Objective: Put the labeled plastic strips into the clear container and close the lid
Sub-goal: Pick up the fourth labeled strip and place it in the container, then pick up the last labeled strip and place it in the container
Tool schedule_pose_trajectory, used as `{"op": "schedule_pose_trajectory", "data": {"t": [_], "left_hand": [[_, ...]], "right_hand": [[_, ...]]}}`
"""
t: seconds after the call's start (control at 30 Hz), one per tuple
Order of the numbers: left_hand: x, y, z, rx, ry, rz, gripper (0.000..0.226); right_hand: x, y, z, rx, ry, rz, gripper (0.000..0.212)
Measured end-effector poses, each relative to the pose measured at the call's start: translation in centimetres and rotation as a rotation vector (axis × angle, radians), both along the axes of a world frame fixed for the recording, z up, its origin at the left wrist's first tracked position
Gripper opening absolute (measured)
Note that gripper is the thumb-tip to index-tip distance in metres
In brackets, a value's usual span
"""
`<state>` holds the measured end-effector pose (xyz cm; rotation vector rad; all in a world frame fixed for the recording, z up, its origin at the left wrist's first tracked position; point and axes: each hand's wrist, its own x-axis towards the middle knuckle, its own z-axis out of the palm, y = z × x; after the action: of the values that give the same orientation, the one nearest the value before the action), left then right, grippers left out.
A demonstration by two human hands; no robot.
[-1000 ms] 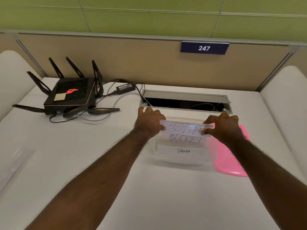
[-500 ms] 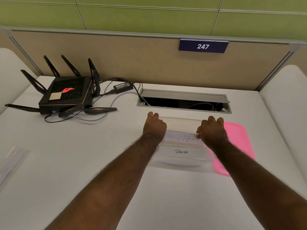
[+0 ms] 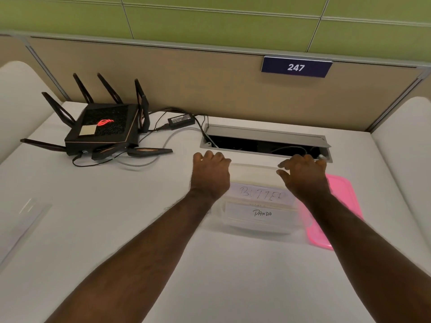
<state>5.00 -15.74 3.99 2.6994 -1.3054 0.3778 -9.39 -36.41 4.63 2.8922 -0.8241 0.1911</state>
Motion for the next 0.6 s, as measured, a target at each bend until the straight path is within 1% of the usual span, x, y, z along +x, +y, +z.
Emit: {"op": "schedule_pose_trajectory", "data": {"t": [0.1, 0.17, 0.23, 0.4, 0.6], "left_hand": [[1.1, 3.7, -0.1, -0.123, 0.054, 0.149, 0.037], [1.5, 6.5, -0.6, -0.144, 0.083, 0.254, 0.039], [2.0, 9.2, -1.4, -0.107, 0.115, 0.346, 0.043], [3.6, 15.9, -3.6, 0.071, 0.207, 0.556, 0.062], [4.8, 24.1, -5.8, 0.117, 0.322, 0.733, 0.075]], "right_hand": [[2.1, 1.8, 1.0, -0.013, -0.088, 0.054, 0.023], [3.9, 3.5, 1.5, 0.012, -0.137, 0.111, 0.025], [5.8, 5.5, 1.7, 0.015, -0.139, 0.187, 0.032], [10.8, 11.3, 1.0, 0.068, -0.035, 0.312, 0.049], [15.1, 18.9, -2.0, 0.162, 0.065, 0.429, 0.058]]}}
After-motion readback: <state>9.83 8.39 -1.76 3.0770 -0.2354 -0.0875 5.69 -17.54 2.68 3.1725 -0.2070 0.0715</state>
